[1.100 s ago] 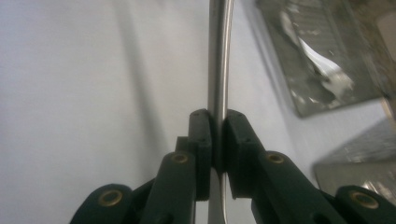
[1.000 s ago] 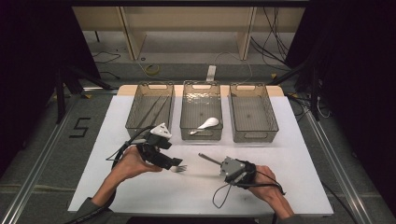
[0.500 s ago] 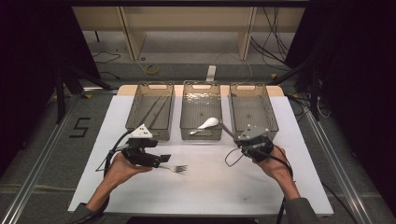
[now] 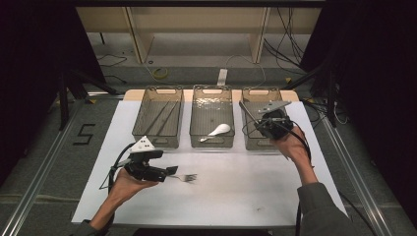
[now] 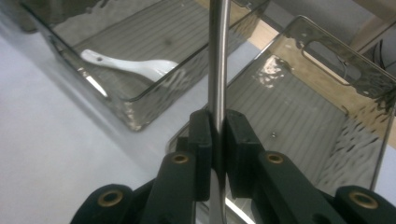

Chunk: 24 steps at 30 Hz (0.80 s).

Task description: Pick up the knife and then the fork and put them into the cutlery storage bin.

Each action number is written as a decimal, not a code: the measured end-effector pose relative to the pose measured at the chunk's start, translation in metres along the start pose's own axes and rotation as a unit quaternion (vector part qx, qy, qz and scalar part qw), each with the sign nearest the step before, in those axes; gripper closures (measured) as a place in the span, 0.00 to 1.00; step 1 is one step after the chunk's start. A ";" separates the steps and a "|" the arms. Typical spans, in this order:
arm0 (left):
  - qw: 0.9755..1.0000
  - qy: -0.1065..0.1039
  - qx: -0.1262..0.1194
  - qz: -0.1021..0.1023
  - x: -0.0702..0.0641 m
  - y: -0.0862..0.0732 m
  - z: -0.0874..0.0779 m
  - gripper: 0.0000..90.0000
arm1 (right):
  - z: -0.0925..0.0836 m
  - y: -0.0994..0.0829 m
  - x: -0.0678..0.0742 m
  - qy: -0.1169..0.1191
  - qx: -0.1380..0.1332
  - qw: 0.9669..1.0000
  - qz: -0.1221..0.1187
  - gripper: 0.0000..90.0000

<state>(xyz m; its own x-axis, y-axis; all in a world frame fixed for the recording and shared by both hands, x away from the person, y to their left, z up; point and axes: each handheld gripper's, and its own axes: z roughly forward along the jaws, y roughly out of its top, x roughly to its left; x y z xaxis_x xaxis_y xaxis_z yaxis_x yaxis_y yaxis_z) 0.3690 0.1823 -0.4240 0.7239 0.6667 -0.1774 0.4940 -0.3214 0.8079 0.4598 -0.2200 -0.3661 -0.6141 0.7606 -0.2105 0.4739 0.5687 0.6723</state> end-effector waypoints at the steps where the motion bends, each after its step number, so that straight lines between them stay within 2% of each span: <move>1: 1.000 -0.002 -0.001 0.000 0.000 0.000 -0.001 0.18 | 0.002 0.002 -0.003 -0.002 0.003 1.000 0.002 0.92; 6: 1.000 0.009 -0.004 0.002 -0.001 -0.003 -0.004 0.17 | 0.013 0.012 -0.014 -0.003 0.013 1.000 0.022 0.92; 17: 1.000 0.013 -0.011 0.000 -0.001 -0.004 -0.007 0.17 | 0.033 0.033 -0.043 -0.015 0.036 0.998 0.057 0.92; 24: 1.000 0.012 -0.012 0.002 -0.002 -0.004 -0.006 0.17 | 0.050 0.038 -0.058 -0.029 0.060 0.994 0.090 0.92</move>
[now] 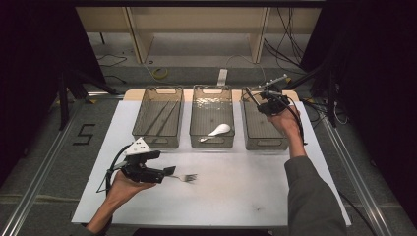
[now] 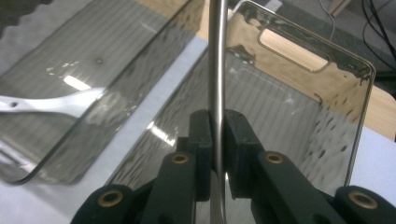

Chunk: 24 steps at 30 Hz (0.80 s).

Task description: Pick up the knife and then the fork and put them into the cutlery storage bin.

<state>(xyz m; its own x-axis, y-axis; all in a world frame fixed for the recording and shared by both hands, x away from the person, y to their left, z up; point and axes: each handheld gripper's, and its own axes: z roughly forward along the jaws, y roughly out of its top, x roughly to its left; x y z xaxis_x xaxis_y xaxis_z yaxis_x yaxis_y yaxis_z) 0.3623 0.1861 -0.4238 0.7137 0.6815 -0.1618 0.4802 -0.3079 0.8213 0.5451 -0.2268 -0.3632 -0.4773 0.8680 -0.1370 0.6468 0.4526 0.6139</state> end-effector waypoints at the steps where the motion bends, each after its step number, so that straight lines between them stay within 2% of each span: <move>1: 1.000 -0.001 0.000 0.001 0.000 0.000 -0.001 0.17 | 0.003 0.001 -0.001 -0.002 0.002 1.000 0.003 0.92; 7: 1.000 -0.002 -0.004 0.000 0.002 0.000 -0.001 0.17 | 0.018 0.003 -0.008 -0.007 0.019 1.000 0.016 0.92; 15: 1.000 -0.003 -0.005 0.000 0.001 0.001 -0.002 0.18 | 0.029 0.010 -0.010 -0.021 0.026 0.999 0.012 0.91; 16: 1.000 -0.003 -0.005 0.001 0.001 0.001 -0.002 0.18 | 0.031 0.011 -0.010 -0.024 0.028 0.999 0.007 0.89; 18: 1.000 -0.002 -0.003 0.002 0.000 0.000 -0.001 0.18 | 0.032 0.014 -0.009 -0.040 0.023 0.999 -0.009 0.72; 21: 1.000 -0.002 0.000 0.006 0.000 0.000 -0.001 0.18 | 0.026 0.021 -0.009 -0.038 0.014 0.999 -0.011 0.70; 24: 1.000 -0.001 0.000 0.006 0.001 0.000 -0.001 0.18 | 0.020 0.024 -0.008 -0.023 0.012 1.000 -0.016 0.65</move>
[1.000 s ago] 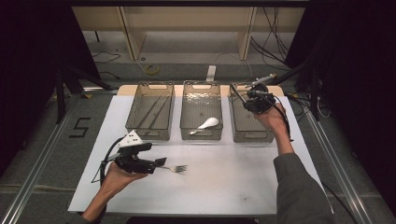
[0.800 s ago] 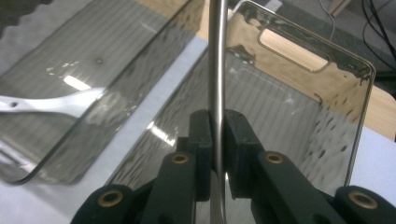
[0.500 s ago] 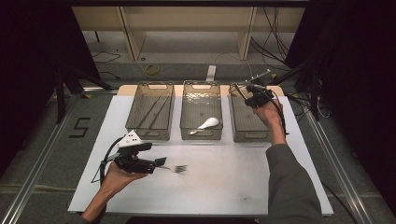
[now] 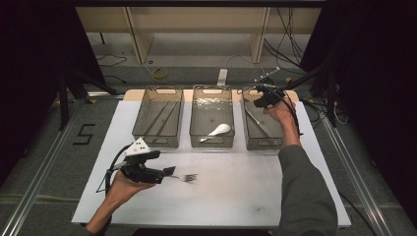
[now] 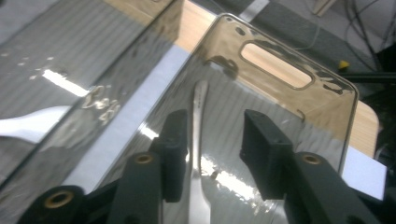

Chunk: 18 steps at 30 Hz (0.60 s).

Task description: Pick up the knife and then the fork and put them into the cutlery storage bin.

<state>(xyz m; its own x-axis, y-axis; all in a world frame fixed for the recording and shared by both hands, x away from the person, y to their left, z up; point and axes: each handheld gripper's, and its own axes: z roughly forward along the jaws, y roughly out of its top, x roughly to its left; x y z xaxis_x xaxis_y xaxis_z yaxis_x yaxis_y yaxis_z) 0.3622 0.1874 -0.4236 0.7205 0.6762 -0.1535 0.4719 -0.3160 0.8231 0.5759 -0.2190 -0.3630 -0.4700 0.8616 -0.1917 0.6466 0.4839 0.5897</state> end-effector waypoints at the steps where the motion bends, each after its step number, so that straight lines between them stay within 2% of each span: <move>1: 1.000 0.000 0.002 0.000 0.000 0.000 0.000 0.18 | -0.001 0.000 0.001 0.001 0.001 1.000 0.002 0.62; 4: 1.000 0.001 0.004 0.000 0.000 0.000 0.001 0.18 | -0.004 -0.003 0.003 0.023 0.004 1.000 0.010 0.57; 6: 1.000 0.000 0.008 0.002 0.000 0.001 0.001 0.18 | -0.006 -0.006 0.006 0.032 -0.005 0.999 0.011 0.53; 8: 1.000 0.001 0.011 0.001 0.000 0.000 0.003 0.18 | -0.010 -0.009 0.007 0.049 -0.013 0.998 0.022 0.48; 11: 1.000 0.000 0.016 0.004 0.001 0.000 0.003 0.18 | -0.019 -0.015 0.010 0.066 -0.032 0.997 0.029 0.45; 14: 1.000 0.001 0.022 0.003 0.000 0.001 0.007 0.18 | -0.030 -0.021 0.015 0.077 -0.049 0.995 0.026 0.42; 15: 1.000 0.004 0.027 0.009 0.000 0.001 0.008 0.18 | -0.035 -0.024 0.017 0.082 -0.060 0.994 0.026 0.41; 18: 0.999 0.002 0.033 0.008 0.001 0.002 0.008 0.18 | -0.048 -0.034 0.025 0.102 -0.076 0.991 0.027 0.40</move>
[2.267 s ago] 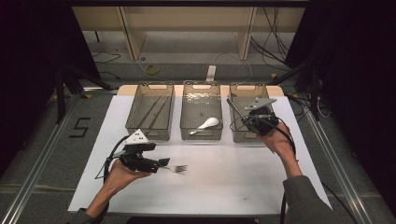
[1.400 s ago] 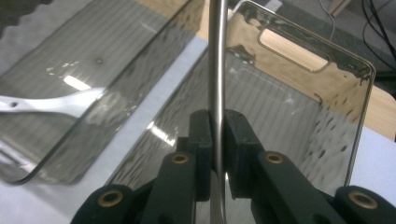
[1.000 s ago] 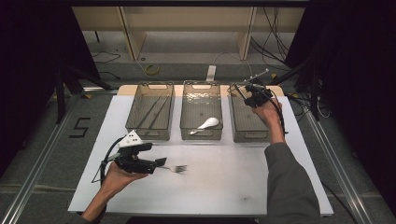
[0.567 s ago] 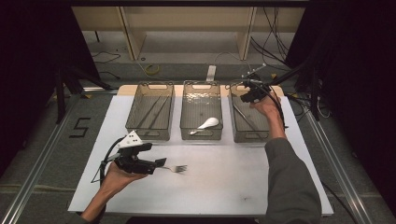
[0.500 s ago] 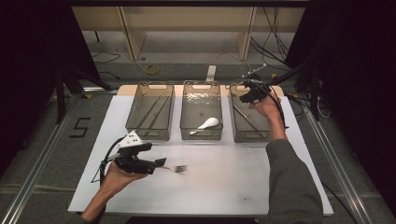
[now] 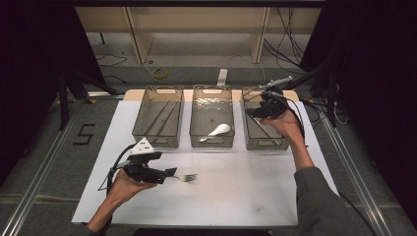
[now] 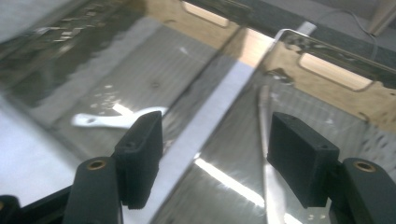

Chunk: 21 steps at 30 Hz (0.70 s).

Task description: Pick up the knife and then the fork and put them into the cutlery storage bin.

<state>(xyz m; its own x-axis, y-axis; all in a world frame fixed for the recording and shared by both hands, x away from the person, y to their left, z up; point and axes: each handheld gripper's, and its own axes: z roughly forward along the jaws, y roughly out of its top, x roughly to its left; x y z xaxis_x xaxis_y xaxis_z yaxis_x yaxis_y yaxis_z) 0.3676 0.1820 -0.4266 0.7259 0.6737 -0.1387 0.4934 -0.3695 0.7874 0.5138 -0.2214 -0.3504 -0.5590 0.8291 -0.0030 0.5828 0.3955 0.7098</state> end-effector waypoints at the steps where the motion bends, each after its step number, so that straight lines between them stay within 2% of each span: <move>1: 1.000 0.000 -0.001 -0.002 0.000 0.000 0.000 0.18 | -0.004 -0.004 0.003 0.004 -0.006 1.000 0.000 0.40; 7: 1.000 -0.001 0.011 -0.001 0.003 0.005 0.001 0.18 | -0.022 -0.033 0.026 0.032 -0.020 0.999 -0.016 0.40; 11: 0.999 -0.007 0.033 0.002 0.008 0.008 0.005 0.18 | -0.032 -0.053 0.041 0.051 -0.029 0.998 -0.021 0.39; 14: 0.998 0.002 0.057 0.012 0.013 0.010 0.010 0.18 | -0.036 -0.068 0.051 0.067 -0.034 0.997 -0.025 0.37; 16: 0.996 0.012 0.079 0.037 0.014 0.012 0.013 0.18 | -0.039 -0.078 0.058 0.076 -0.039 0.996 -0.024 0.37; 19: 0.992 0.020 0.108 0.053 0.017 0.014 0.018 0.19 | -0.039 -0.095 0.067 0.090 -0.046 0.995 -0.016 0.37; 21: 0.990 0.023 0.119 0.065 0.018 0.014 0.021 0.22 | -0.038 -0.106 0.073 0.091 -0.046 0.995 -0.019 0.37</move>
<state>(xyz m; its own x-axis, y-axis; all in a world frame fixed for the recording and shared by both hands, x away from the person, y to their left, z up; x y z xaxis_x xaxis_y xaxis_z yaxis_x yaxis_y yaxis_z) 0.3975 0.1755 -0.4304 0.7705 0.6373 -0.0131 0.5003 -0.5918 0.6320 0.3885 -0.2180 -0.3991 -0.6823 0.7256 0.0897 0.5065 0.3806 0.7737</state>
